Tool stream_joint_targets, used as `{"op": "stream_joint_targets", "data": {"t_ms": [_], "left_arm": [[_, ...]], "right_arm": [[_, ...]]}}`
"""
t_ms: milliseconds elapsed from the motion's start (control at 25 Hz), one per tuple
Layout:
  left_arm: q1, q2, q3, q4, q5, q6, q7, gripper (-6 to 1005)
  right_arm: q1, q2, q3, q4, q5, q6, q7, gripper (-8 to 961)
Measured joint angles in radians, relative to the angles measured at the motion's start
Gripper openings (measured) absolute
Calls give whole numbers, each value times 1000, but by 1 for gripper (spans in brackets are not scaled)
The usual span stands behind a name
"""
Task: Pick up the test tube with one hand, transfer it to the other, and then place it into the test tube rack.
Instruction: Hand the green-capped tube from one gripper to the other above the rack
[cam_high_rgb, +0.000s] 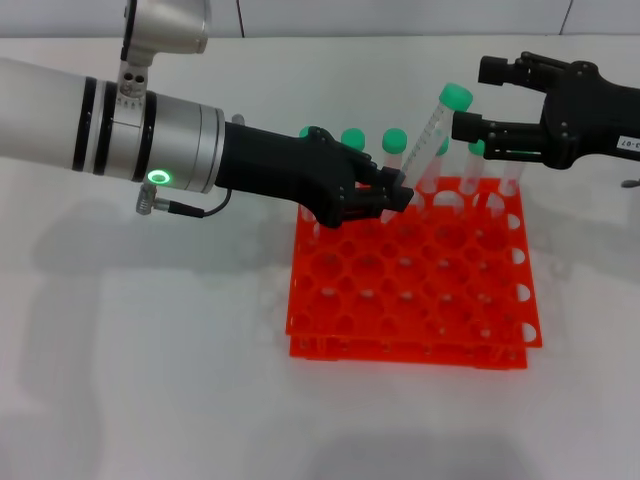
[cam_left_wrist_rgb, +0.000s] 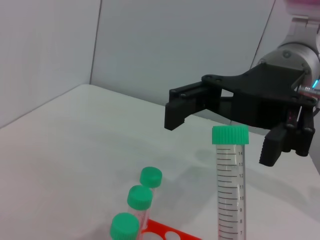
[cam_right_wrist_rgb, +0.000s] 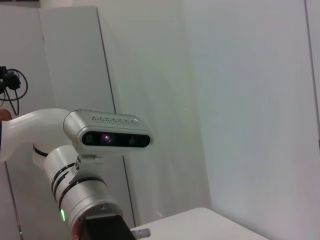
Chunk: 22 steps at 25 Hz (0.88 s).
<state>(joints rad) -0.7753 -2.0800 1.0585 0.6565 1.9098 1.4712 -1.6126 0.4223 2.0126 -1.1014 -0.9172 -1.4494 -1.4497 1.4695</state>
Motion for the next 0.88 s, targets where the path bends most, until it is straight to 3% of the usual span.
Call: {"op": "stream_joint_targets", "data": {"t_ms": [880], "left_arm": [[-3, 0, 0, 0, -3, -1, 4, 185]], "right_arm": [[21, 1, 0, 25, 0, 1, -1, 705]]}}
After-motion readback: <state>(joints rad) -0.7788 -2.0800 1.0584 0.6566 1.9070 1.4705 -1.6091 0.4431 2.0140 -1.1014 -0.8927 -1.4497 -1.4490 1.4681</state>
